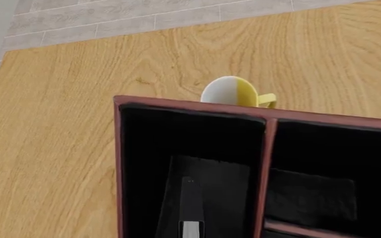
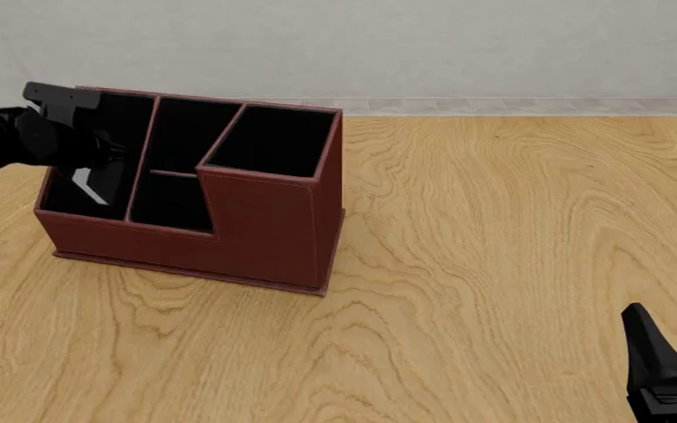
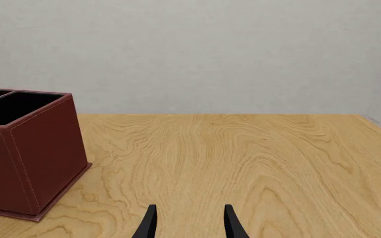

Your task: Pick up the book and place it in the left compartment of the caddy.

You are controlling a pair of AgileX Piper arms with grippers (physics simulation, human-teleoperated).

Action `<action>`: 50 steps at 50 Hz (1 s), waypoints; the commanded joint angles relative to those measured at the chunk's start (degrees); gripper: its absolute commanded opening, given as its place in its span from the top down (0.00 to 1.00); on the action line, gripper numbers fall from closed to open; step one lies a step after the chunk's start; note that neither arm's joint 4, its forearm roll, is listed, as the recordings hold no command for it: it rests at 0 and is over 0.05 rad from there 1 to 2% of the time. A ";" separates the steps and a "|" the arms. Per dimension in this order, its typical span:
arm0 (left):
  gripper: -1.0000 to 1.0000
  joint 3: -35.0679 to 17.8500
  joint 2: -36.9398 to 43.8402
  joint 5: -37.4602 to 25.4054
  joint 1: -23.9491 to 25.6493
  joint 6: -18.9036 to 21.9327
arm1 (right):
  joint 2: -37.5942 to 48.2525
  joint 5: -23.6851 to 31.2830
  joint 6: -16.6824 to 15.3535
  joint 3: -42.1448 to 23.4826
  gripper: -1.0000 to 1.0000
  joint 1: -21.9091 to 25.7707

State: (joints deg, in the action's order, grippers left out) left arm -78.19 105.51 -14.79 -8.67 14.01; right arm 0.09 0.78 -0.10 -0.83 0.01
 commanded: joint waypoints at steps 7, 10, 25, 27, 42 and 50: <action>1.00 -0.32 1.47 1.86 -0.63 1.58 | 0.11 -0.37 0.02 0.26 0.00 0.00; 1.00 -0.01 1.46 2.02 -0.29 0.99 | 0.12 -0.36 0.02 0.26 0.00 0.01; 1.00 -0.57 2.56 2.66 -0.31 1.15 | 0.11 -0.36 0.01 0.26 0.00 0.00; 1.00 -0.21 2.59 3.10 -0.31 1.29 | 0.12 -0.36 0.02 0.26 0.00 0.00; 1.00 -0.83 4.24 4.05 -0.49 1.71 | 0.12 -0.36 0.01 0.26 0.00 -0.01; 1.00 -1.07 4.62 4.16 -0.46 1.78 | 0.12 -0.36 0.03 0.26 0.00 -0.01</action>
State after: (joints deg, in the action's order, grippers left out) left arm -78.54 109.85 -11.22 -9.14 15.01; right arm 0.09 0.78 -0.09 -0.83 0.01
